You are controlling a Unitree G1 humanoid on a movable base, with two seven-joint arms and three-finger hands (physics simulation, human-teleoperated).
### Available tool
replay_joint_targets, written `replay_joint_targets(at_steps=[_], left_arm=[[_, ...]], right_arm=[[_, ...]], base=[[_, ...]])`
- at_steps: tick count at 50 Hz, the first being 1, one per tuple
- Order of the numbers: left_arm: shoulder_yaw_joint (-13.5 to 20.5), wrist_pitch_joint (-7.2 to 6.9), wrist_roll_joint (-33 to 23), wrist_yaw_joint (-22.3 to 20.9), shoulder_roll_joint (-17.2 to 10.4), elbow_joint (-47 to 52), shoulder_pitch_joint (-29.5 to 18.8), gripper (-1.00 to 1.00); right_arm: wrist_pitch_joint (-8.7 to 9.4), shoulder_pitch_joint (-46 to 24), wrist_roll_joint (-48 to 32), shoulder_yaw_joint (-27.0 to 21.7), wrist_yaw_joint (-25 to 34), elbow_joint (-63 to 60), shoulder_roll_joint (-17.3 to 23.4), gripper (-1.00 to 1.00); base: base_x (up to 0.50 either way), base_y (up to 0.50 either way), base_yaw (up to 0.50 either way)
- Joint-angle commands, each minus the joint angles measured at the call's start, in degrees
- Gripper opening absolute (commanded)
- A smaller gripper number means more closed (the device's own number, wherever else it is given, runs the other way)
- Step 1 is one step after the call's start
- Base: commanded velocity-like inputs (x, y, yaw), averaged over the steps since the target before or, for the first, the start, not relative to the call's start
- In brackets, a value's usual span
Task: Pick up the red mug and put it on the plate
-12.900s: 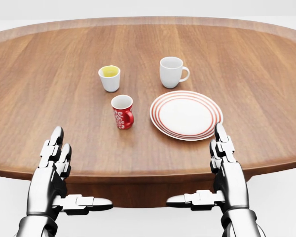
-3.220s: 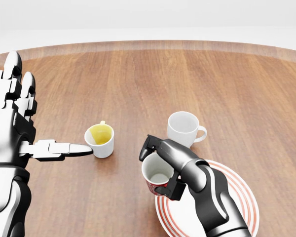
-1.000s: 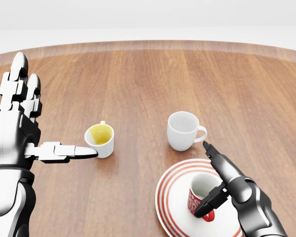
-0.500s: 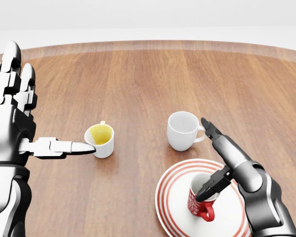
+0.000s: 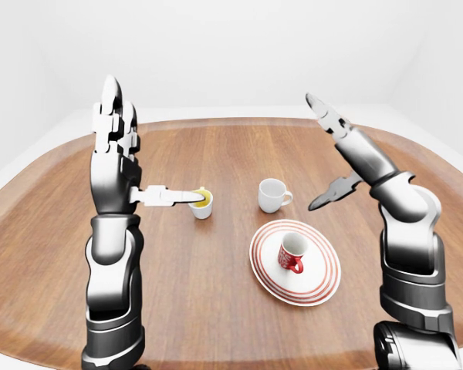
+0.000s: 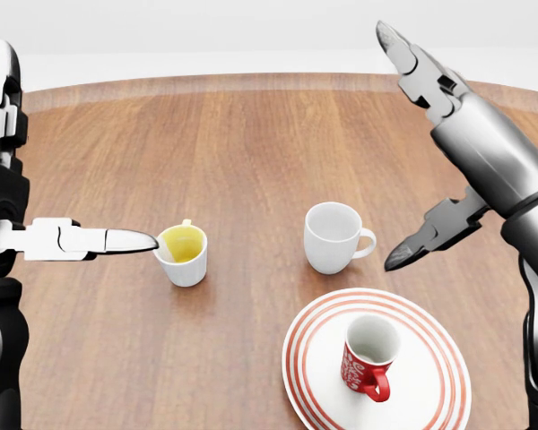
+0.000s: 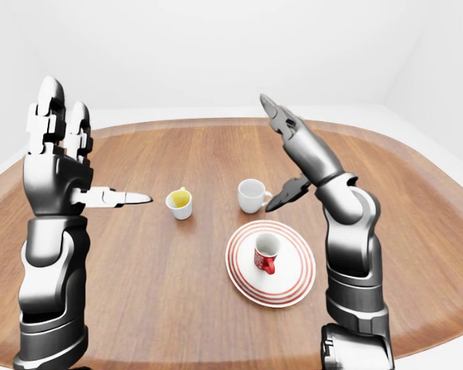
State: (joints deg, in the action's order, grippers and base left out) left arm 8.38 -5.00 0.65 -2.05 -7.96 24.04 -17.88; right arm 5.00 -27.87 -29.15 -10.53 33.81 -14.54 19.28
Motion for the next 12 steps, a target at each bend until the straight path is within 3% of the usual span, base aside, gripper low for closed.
replay_joint_targets(at_steps=[1, 12], left_arm=[[0.23, 0.00, -0.16, -0.20, -0.49, 2.58, -1.29, 1.00], [-0.30, 0.00, -0.89, -0.33, -0.30, 3.48, -1.37, 1.00]], right_arm=[[0.00, -5.37, 2.19, -1.54, 4.92, -13.48, 4.56, 1.00], [0.00, -9.44, 4.17, -2.18, 6.19, -17.53, 8.22, 1.00]], base=[[0.00, 0.00, 0.00], [0.00, 0.00, 0.00]])
